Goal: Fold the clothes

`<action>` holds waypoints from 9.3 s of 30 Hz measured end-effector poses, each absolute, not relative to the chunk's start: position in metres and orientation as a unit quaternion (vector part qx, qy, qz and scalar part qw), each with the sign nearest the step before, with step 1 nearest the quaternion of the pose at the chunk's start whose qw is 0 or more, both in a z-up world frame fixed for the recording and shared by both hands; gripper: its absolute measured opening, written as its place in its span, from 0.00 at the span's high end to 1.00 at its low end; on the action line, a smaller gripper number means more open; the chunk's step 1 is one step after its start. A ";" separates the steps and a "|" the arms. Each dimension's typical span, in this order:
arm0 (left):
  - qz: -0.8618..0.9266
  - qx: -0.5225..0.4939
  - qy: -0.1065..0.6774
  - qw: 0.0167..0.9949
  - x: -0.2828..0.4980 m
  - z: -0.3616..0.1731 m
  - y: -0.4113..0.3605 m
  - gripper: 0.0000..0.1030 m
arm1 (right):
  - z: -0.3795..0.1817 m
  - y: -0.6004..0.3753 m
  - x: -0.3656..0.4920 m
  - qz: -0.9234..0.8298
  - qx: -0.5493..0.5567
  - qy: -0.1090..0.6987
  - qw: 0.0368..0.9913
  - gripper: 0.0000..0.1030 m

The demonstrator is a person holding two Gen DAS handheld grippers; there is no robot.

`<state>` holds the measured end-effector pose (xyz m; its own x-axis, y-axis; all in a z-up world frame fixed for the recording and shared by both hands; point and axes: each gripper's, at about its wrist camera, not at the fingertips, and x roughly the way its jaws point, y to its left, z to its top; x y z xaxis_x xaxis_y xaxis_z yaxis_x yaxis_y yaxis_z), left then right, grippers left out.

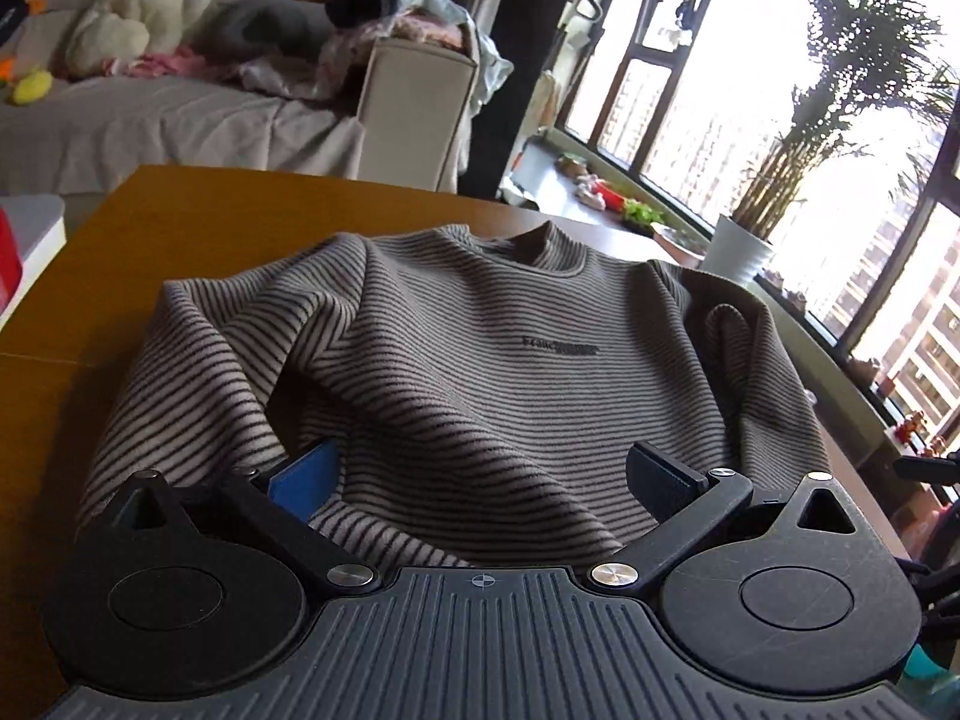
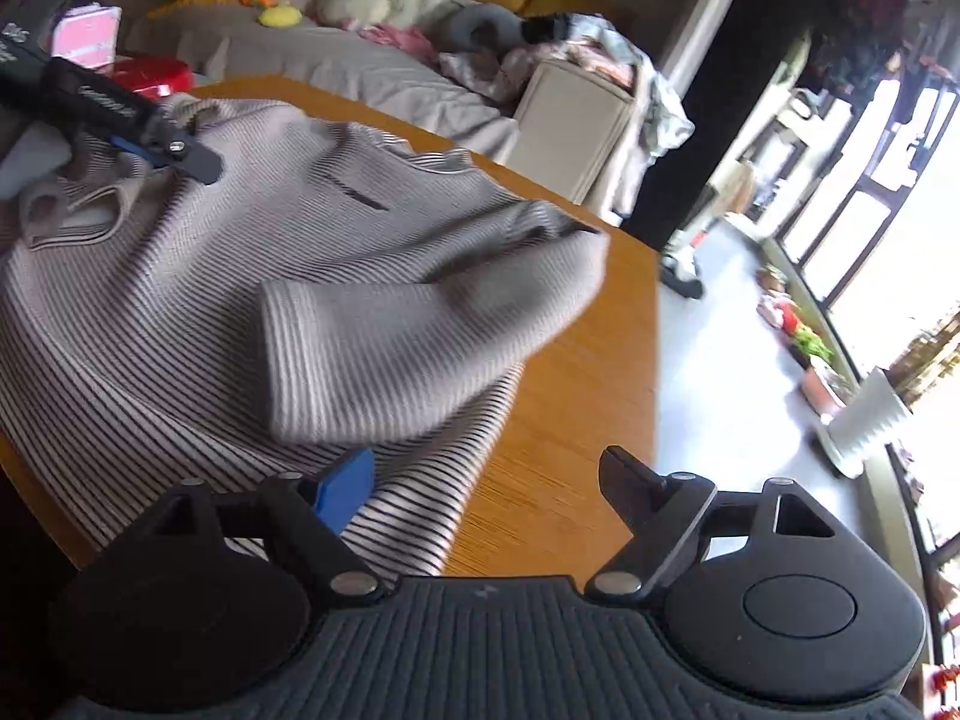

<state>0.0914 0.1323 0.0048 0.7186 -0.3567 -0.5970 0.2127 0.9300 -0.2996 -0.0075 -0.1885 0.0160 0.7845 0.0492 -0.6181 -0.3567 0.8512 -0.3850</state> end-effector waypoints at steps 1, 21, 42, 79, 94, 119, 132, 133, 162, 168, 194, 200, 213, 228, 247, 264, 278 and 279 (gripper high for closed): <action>-0.166 -0.100 0.352 0.916 0.089 0.008 0.133 0.00 | 0.026 -0.188 -0.011 0.106 -0.234 0.303 0.918 0.37; -0.170 -0.095 0.301 0.934 0.043 0.033 0.168 0.00 | 0.100 -0.187 0.070 0.055 -0.175 0.253 0.950 0.92; -0.118 -0.094 0.307 0.940 0.033 0.033 0.221 0.00 | 0.166 -0.044 0.169 0.197 -0.120 0.177 0.957 0.84; -0.072 -0.144 0.307 0.938 0.049 0.047 0.252 0.00 | 0.221 0.024 0.164 0.328 -0.035 0.114 0.937 0.96; -0.177 -0.076 0.319 0.928 0.114 0.053 0.143 0.00 | 0.120 -0.169 0.215 0.174 0.052 0.238 0.954 0.96; -0.064 0.007 0.335 0.940 0.122 -0.012 0.042 0.00 | -0.027 -0.185 0.121 0.139 0.162 0.294 0.932 0.00; -0.024 0.064 0.323 0.944 0.107 -0.011 0.020 0.00 | -0.024 -0.155 0.124 0.109 0.077 0.317 0.939 0.00; -0.026 0.060 0.325 0.944 0.107 -0.011 0.022 0.00 | -0.024 -0.155 0.124 0.109 0.077 0.317 0.939 0.00; -0.097 0.020 0.371 0.923 0.126 -0.006 0.048 0.00 | -0.024 -0.166 0.129 0.159 0.106 0.331 0.924 0.00; -0.124 0.014 0.366 0.922 0.126 -0.006 0.058 0.00 | -0.009 -0.159 0.131 0.166 0.044 0.333 0.927 0.22; -0.118 -0.083 0.342 0.929 0.200 -0.009 0.126 0.00 | 0.028 -0.112 0.270 0.164 -0.011 0.314 0.935 0.58; -0.114 -0.074 0.341 0.930 0.199 -0.003 0.124 0.00 | -0.011 -0.082 0.317 0.178 -0.010 0.365 0.914 0.68; -0.133 -0.107 0.301 0.938 0.174 0.064 0.156 0.00 | 0.054 -0.121 0.204 0.243 0.058 0.292 0.923 0.93; -0.140 -0.090 0.272 0.948 0.133 0.101 0.135 0.00 | 0.031 -0.141 0.099 0.277 0.063 0.316 0.905 0.93; -0.153 0.028 0.394 0.906 0.104 0.032 0.148 0.16 | 0.058 -0.199 0.071 0.206 0.080 0.289 0.932 0.40; -0.224 -0.190 0.475 0.830 0.184 0.001 0.172 0.48 | -0.005 -0.199 0.135 0.220 0.138 0.379 0.888 0.73; -0.228 -0.145 0.380 0.885 0.193 0.074 0.163 0.57 | 0.055 -0.201 0.176 0.240 0.143 0.296 0.913 0.81; -0.230 -0.143 0.382 0.883 0.186 0.072 0.160 0.56 | 0.055 -0.202 0.170 0.242 0.142 0.298 0.912 0.81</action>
